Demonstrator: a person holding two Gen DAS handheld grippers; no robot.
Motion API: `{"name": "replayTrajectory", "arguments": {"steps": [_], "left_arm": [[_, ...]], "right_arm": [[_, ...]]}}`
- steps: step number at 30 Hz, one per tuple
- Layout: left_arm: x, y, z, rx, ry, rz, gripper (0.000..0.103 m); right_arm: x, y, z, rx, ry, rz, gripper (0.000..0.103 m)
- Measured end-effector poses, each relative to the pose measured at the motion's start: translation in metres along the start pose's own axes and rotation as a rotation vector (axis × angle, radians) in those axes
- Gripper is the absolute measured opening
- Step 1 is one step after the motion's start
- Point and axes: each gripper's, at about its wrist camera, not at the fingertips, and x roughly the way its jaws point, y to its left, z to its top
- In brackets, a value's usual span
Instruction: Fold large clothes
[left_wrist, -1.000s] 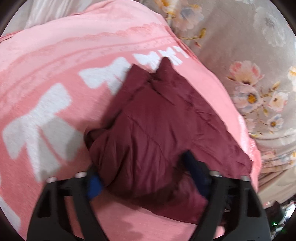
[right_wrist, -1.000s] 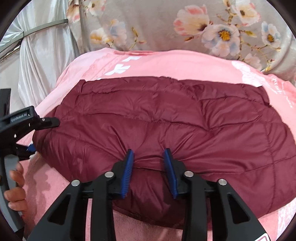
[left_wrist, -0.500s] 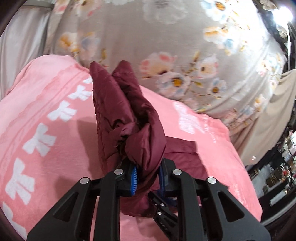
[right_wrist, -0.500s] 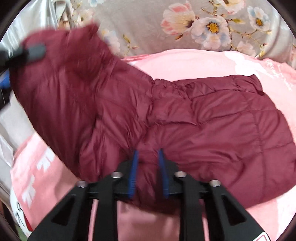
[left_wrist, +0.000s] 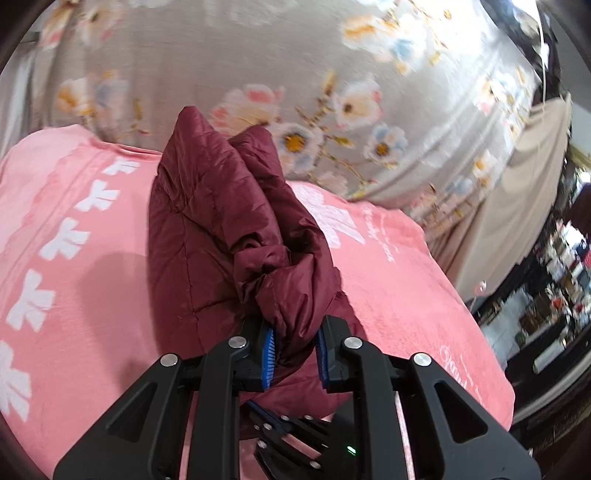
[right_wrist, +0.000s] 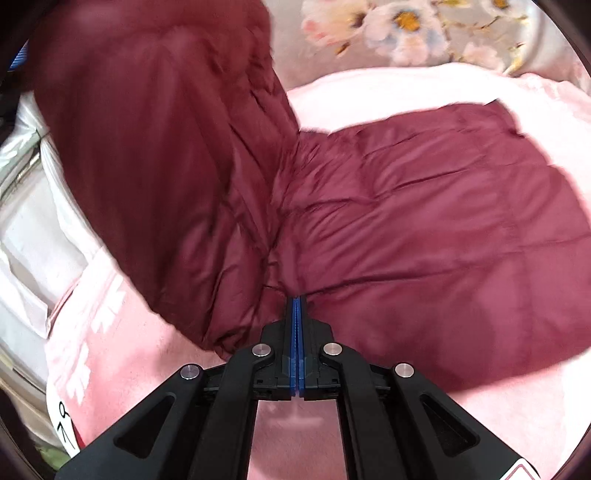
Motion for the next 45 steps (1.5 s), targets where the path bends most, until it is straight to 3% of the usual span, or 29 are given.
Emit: {"name": "replayTrajectory", "arguments": {"steps": [4,8,10,16,19,21,23,26,27,29,32,37,39,42,45], "left_arm": [[0.047,-0.025,-0.01,0.025,0.095,-0.045,0.017],[0.096,-0.046,-0.032,0.058,0.183,-0.027,0.016],[0.121,-0.052,-0.047,0.046,0.246,-0.036,0.016],[0.161,-0.064,-0.079,0.063,0.349,-0.01,0.016],[0.165,-0.067,-0.079,0.063,0.384,-0.011,0.016],[0.154,-0.066,-0.07,0.042,0.396,-0.043,0.024],[0.13,-0.066,-0.054,0.015,0.372,-0.105,0.051],[0.079,-0.064,-0.016,0.033,0.224,-0.128,0.075],[0.061,-0.06,-0.001,0.044,0.16,-0.103,0.078],[0.04,-0.044,0.025,0.037,0.08,-0.038,0.083],[0.033,-0.01,0.056,-0.006,0.029,0.097,0.084],[0.059,0.051,0.09,-0.103,0.053,0.246,0.084],[0.068,0.069,0.097,-0.124,0.069,0.284,0.084],[0.089,0.086,0.108,-0.154,0.085,0.325,0.084],[0.11,0.097,0.112,-0.164,0.119,0.346,0.084]], "right_arm": [[-0.035,-0.026,-0.009,0.005,-0.012,-0.088,0.0],[-0.065,-0.073,-0.026,0.126,0.015,-0.154,0.0],[-0.075,-0.089,-0.031,0.169,0.018,-0.179,0.006],[-0.099,-0.13,-0.039,0.26,0.026,-0.268,0.008],[-0.104,-0.144,-0.034,0.301,0.011,-0.278,0.008],[-0.109,-0.147,-0.025,0.315,-0.002,-0.28,0.008],[-0.122,-0.143,-0.011,0.315,-0.036,-0.277,0.01],[-0.129,-0.146,0.033,0.305,-0.093,-0.245,0.017],[-0.13,-0.148,0.048,0.301,-0.114,-0.232,0.022],[-0.133,-0.143,0.077,0.287,-0.157,-0.2,0.046],[-0.121,-0.133,0.12,0.279,-0.173,-0.152,0.058],[-0.08,-0.127,0.185,0.347,-0.158,-0.102,0.064],[-0.058,-0.126,0.206,0.383,-0.141,-0.125,0.064],[-0.022,-0.127,0.22,0.406,-0.078,-0.185,0.064],[0.019,-0.134,0.217,0.44,0.028,-0.187,0.063]]}}
